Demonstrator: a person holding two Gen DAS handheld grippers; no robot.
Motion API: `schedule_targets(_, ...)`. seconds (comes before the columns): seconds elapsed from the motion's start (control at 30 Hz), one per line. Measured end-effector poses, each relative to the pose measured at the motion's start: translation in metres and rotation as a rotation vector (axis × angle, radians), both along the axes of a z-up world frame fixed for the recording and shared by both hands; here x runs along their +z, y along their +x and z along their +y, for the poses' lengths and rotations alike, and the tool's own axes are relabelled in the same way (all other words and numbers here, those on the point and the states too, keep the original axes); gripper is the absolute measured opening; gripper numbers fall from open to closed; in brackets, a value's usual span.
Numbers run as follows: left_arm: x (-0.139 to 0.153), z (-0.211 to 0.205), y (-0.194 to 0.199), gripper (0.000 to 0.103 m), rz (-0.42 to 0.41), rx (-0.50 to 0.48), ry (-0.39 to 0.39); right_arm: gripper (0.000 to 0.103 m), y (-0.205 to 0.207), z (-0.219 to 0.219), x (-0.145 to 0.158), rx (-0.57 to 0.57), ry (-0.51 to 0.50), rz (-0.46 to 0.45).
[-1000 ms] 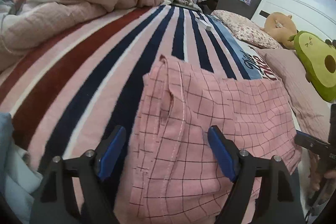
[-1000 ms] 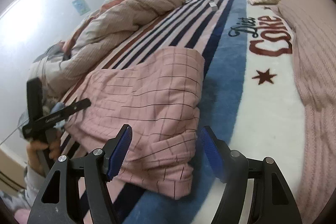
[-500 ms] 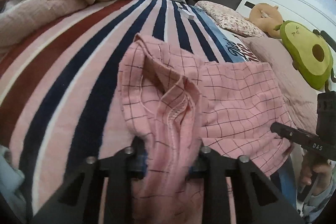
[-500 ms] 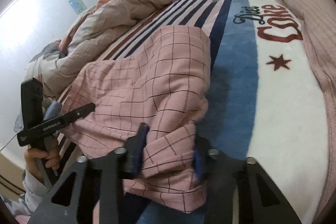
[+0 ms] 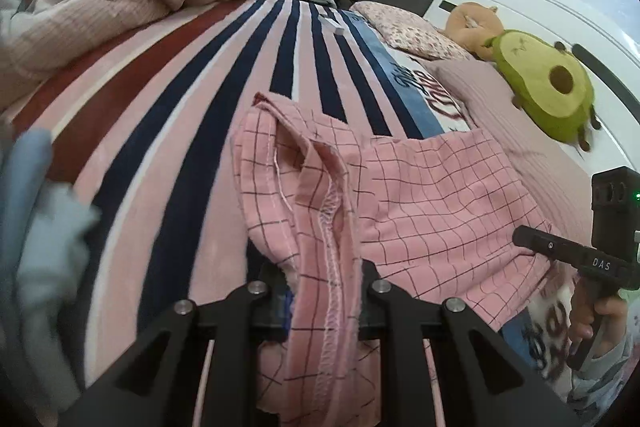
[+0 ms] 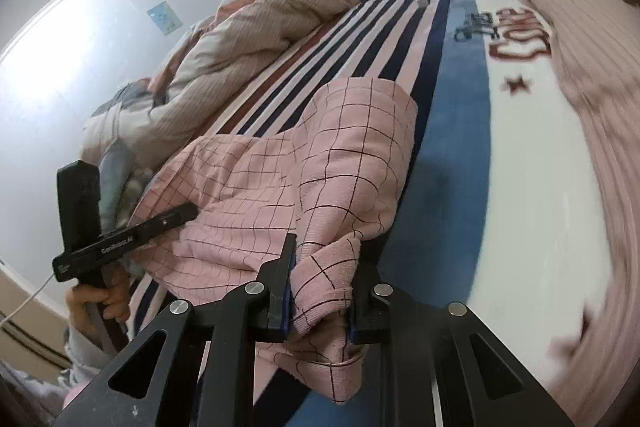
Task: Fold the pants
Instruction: 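Lift the folded pants with both tools off the blanket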
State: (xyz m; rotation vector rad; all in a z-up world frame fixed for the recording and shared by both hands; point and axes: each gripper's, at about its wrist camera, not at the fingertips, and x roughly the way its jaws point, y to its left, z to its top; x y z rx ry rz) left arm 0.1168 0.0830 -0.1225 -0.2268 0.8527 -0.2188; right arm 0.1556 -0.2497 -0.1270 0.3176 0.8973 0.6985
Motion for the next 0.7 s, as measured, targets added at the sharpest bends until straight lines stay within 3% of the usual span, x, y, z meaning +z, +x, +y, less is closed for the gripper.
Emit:
schedule_targets(0.23,0.004,-0.002,-0.054,0.015,0.016,-0.033,-0.02,0.014,-0.057,-0.011,-0.001,-0.012,0.035,0.033)
schedule_targets(0.37,-0.002,0.001,-0.055,0.025,0.039,-0.018,-0.012,0.016,-0.069,-0.009,-0.008,-0.023,-0.012,0.037)
schedule_targets(0.47,-0.003,0.009,-0.048,0.036,0.029,0.027,-0.006,0.024,-0.067,-0.011,-0.013,-0.045,-0.024,0.051)
schedule_targets(0.7,0.006,0.02,-0.03,0.036,-0.015,0.047,0.029,0.045,-0.052,-0.017,-0.009,-0.086,-0.057,0.031)
